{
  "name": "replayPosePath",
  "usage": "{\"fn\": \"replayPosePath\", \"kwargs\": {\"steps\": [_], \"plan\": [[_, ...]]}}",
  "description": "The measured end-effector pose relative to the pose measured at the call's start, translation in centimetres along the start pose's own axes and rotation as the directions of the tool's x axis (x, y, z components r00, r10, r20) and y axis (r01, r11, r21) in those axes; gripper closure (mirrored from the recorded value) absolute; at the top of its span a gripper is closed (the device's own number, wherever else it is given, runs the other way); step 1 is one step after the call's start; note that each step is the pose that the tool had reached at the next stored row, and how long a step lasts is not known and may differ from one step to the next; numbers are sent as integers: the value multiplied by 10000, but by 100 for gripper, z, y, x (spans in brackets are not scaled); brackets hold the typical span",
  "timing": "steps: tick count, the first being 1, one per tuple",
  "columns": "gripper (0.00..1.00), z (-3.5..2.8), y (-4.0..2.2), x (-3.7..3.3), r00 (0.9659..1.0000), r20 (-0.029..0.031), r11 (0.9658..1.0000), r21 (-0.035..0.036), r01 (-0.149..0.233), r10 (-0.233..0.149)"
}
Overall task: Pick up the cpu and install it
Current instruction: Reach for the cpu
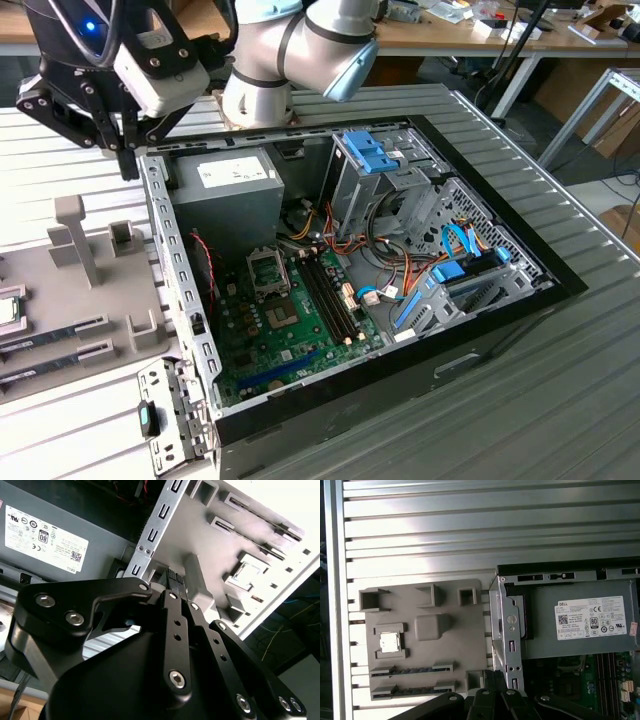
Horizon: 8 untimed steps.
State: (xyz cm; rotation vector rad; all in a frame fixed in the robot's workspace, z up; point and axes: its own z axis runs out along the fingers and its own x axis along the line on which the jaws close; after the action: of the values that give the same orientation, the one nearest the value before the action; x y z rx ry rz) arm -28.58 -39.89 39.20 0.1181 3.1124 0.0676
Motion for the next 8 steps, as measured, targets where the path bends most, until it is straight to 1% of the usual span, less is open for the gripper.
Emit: {"fn": "replayPosePath", "kwargs": {"steps": [8], "plan": [[89,0,-4,45,10000,-1,10000,0,0,0]]}}
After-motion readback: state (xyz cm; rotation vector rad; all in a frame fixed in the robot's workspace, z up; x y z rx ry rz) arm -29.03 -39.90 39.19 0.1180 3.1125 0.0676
